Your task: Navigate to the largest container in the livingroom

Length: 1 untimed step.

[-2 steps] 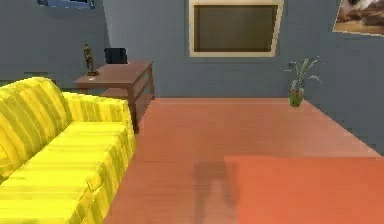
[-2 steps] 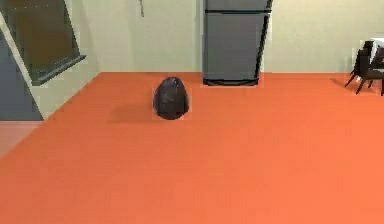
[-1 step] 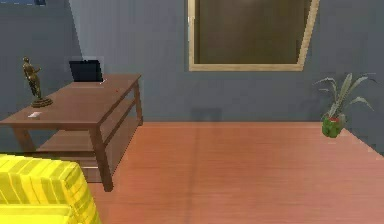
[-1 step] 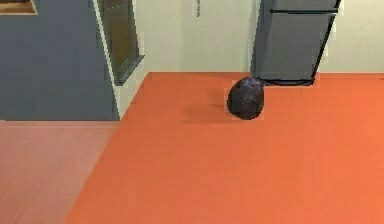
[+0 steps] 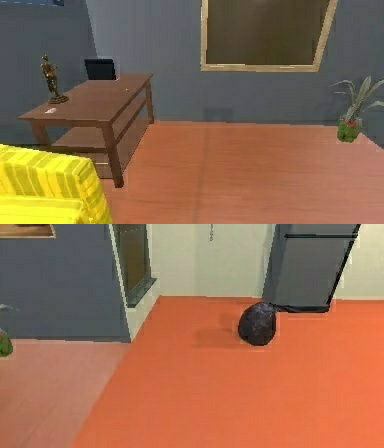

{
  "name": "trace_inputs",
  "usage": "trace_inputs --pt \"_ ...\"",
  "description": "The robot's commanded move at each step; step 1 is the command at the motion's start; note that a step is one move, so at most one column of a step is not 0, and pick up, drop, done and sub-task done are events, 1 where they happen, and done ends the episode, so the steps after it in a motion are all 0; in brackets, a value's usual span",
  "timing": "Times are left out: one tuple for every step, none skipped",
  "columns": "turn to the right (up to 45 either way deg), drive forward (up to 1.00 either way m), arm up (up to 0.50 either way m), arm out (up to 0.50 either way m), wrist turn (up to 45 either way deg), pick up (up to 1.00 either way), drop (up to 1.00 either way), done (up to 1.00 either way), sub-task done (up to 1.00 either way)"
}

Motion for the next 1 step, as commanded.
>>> trace_inputs --pt "0.0 1.0 0.0 0.0 0.0 0.0 0.0 0.0 0.0"
